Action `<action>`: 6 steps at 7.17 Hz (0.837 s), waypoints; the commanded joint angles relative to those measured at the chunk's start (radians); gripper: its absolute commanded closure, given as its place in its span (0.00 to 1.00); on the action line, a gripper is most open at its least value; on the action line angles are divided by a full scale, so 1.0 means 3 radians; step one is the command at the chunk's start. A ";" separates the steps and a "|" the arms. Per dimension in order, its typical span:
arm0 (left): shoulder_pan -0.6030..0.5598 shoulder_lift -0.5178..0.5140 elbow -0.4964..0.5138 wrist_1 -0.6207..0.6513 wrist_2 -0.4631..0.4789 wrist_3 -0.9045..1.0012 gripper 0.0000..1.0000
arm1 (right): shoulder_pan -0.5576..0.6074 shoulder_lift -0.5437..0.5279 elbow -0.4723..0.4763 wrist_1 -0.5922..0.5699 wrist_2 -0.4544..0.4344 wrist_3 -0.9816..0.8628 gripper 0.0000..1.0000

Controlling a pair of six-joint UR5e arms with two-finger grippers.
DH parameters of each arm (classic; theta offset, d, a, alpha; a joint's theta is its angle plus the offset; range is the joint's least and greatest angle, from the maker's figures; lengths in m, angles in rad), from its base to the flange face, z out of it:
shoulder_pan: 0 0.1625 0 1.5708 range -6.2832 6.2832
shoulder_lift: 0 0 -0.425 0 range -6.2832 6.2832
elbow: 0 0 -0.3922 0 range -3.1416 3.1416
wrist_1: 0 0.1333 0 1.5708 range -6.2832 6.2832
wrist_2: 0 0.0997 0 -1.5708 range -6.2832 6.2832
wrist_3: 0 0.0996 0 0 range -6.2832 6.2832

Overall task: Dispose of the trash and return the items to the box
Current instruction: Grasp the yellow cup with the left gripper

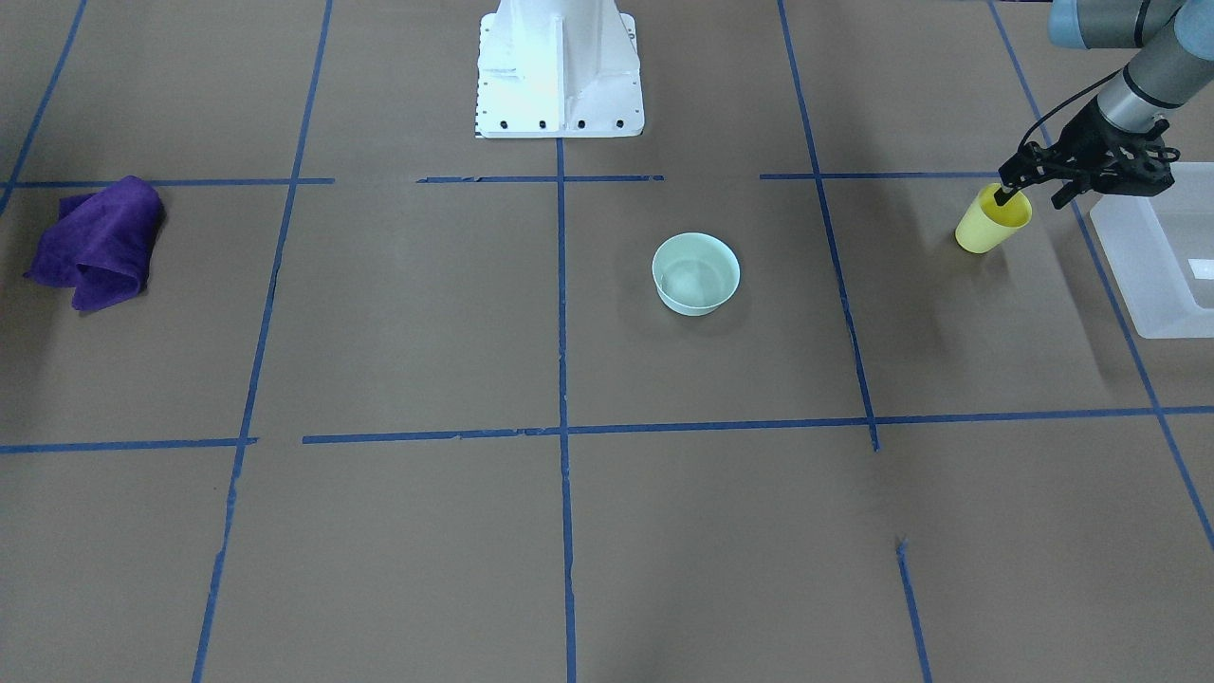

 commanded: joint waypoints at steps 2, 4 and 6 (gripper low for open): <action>0.0029 -0.0019 0.0024 0.0012 0.0015 -0.0026 0.52 | 0.0001 0.0005 -0.0022 0.0000 0.0000 -0.0004 0.00; 0.0034 -0.0074 0.0029 0.0017 0.0015 -0.0046 0.97 | 0.0001 0.0005 -0.0022 0.0000 0.0000 -0.0004 0.00; 0.0019 -0.0090 -0.0032 0.0017 0.0005 -0.0057 1.00 | 0.0001 0.0000 -0.0043 0.0000 0.0005 -0.0004 0.00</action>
